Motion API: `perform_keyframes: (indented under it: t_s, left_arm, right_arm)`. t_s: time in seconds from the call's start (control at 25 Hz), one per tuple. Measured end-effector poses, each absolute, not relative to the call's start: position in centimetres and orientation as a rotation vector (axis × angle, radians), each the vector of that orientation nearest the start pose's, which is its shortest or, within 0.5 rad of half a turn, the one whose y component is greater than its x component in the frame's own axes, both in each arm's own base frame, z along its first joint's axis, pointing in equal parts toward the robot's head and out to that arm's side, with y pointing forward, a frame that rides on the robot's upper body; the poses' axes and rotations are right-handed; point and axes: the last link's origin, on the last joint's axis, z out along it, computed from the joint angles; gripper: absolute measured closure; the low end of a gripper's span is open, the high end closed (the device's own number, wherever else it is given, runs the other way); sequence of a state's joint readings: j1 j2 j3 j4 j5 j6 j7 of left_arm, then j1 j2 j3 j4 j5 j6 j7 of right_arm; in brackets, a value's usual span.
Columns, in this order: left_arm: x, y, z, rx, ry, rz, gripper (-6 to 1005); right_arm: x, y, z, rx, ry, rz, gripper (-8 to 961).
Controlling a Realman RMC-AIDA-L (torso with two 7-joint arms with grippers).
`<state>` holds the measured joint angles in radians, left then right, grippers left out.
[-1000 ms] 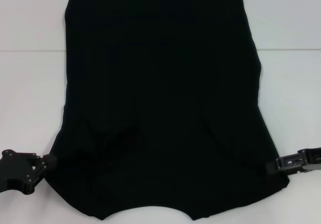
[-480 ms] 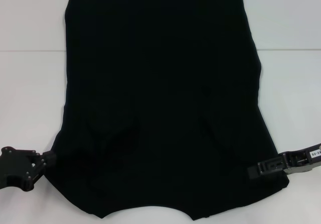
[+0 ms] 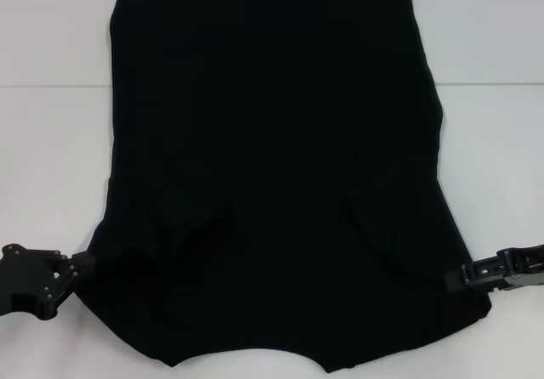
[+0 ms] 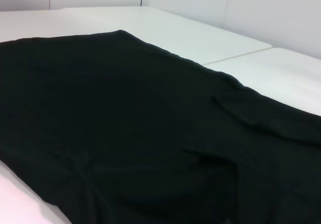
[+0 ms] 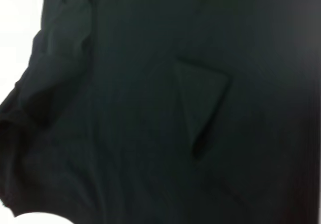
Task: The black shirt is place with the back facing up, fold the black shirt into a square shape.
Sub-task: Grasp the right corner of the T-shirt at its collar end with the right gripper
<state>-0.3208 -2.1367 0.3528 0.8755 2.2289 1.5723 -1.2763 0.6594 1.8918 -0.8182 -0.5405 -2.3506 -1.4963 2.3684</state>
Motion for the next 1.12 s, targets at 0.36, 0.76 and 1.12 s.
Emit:
perform_keyframes:
  t_s: [0.36, 0.76, 1.12]
  left_arm:
    - [-35.0, 27.0, 4.5, -2.435, -0.736, -0.441, 984]
    - [-34.9, 27.2, 4.4, -2.435, -0.738, -0.445, 983]
    - [-34.8, 27.6, 4.3, -2.442, -0.742, -0.456, 984]
  right_arm:
    - [30.8, 35.5, 3.7, -2.336, 1.810, 0.107, 169]
    - [30.8, 35.6, 4.4, -2.329, 1.800, 0.118, 162]
    - [30.8, 35.1, 3.6, -2.362, 1.803, 0.044, 9]
